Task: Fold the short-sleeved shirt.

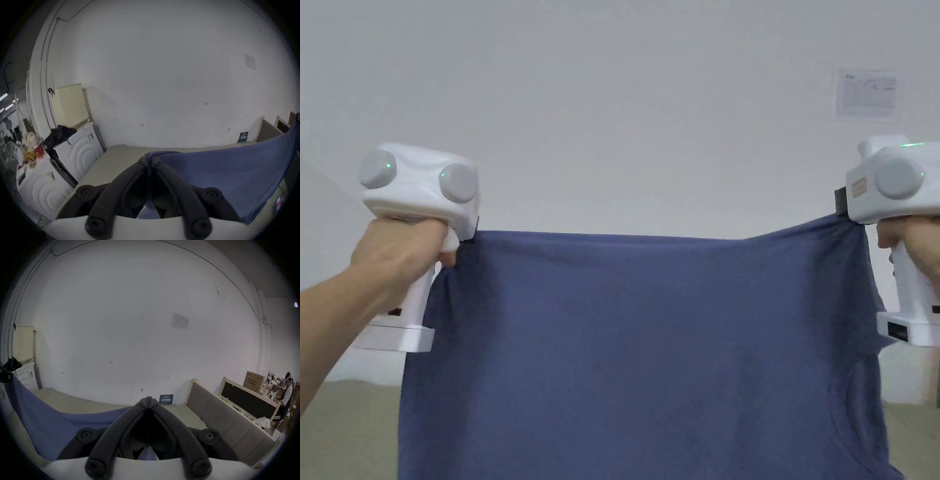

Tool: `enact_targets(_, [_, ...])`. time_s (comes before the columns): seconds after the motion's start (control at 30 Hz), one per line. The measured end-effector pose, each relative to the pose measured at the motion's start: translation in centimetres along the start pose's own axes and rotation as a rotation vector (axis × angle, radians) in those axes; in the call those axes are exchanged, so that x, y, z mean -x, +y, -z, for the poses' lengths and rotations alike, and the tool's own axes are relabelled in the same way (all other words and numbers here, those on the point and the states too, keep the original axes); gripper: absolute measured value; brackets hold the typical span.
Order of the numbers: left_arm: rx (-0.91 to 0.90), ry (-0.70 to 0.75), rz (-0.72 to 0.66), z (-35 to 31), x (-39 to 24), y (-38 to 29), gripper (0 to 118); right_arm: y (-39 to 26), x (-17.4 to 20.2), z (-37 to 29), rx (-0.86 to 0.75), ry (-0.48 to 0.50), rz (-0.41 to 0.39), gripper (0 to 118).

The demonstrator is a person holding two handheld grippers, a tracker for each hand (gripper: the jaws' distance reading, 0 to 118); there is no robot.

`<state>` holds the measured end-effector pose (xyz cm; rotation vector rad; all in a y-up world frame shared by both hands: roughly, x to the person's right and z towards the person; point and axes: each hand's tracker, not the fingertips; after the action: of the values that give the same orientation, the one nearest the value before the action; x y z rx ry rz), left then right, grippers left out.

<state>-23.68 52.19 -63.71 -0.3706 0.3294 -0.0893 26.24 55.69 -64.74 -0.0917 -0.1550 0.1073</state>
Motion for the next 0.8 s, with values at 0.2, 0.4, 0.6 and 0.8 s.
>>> enact_targets(0.2, [-0.010,0.053,0.030,5.1,-1.8,0.6,3,0.4,3.0,3.8,0.016,-0.022,-0.016,0])
enact_targets(0.4, [0.007,0.058,0.033,10.9,-3.4,-2.9,3,-3.7,5.2,7.7,0.039,0.001,-0.033,0])
enact_targets(0.6, [0.089,0.049,-0.009,16.4,-4.6,-10.1,3,-13.3,6.3,10.5,0.121,0.008,0.024,0])
enact_targets(0.8, [0.182,0.025,0.038,18.7,-5.0,-18.2,3,-22.1,6.7,10.0,0.225,0.011,-0.009,0])
